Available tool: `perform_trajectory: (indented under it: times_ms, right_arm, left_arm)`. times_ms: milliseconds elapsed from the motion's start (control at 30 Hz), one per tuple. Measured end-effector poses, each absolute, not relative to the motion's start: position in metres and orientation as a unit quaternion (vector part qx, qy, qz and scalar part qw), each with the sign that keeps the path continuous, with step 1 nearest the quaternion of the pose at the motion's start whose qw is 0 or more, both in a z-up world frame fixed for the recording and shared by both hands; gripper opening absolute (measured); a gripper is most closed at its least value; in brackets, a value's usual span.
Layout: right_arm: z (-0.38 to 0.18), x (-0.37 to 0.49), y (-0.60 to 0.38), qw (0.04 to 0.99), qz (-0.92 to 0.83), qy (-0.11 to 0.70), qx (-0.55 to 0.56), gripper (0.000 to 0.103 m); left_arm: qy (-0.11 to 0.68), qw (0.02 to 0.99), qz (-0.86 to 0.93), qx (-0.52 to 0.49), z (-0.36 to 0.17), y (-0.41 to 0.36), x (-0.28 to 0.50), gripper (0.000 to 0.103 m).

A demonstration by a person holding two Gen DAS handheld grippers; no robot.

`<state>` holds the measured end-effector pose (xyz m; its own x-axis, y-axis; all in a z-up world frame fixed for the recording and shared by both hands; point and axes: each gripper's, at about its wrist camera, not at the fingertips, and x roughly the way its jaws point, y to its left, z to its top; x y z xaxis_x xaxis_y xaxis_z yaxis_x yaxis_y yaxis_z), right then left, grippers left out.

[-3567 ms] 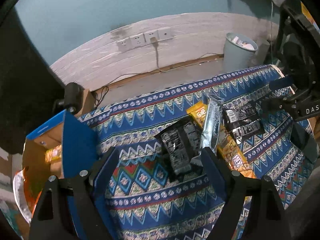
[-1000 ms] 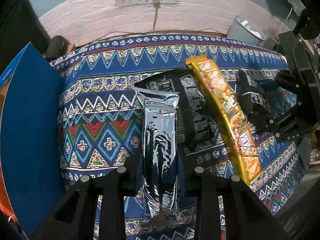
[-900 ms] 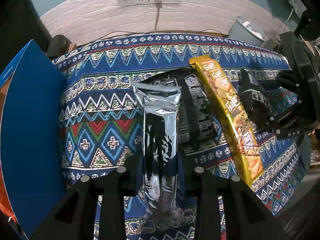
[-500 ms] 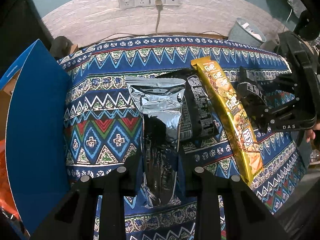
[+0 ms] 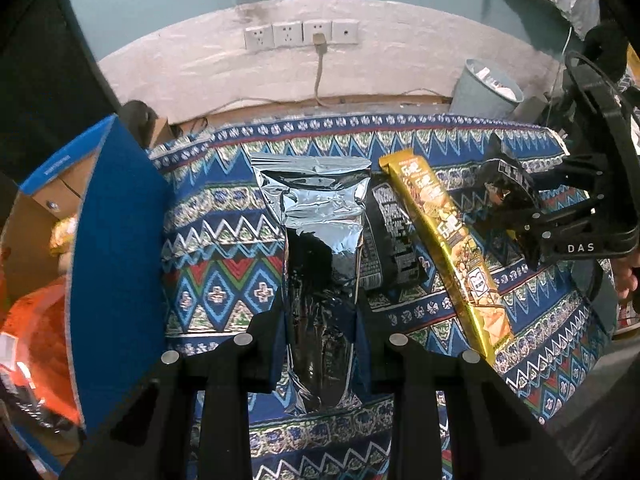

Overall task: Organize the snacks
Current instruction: 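Carry both bags into the cardboard box and open both grippers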

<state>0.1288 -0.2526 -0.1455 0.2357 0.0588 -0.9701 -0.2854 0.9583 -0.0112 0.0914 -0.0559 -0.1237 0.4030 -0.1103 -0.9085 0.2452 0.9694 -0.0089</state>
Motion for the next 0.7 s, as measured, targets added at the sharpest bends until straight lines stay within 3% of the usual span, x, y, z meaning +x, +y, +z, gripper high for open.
perform_trajectory:
  times_ms: [700]
  right_arm:
    - [-0.068,0.118,-0.206,0.825,0.149,0.541,-0.063,0.061]
  left_arm:
    - [0.451,0.884,-0.091,0.08,-0.046,-0.04,0.065,0.029]
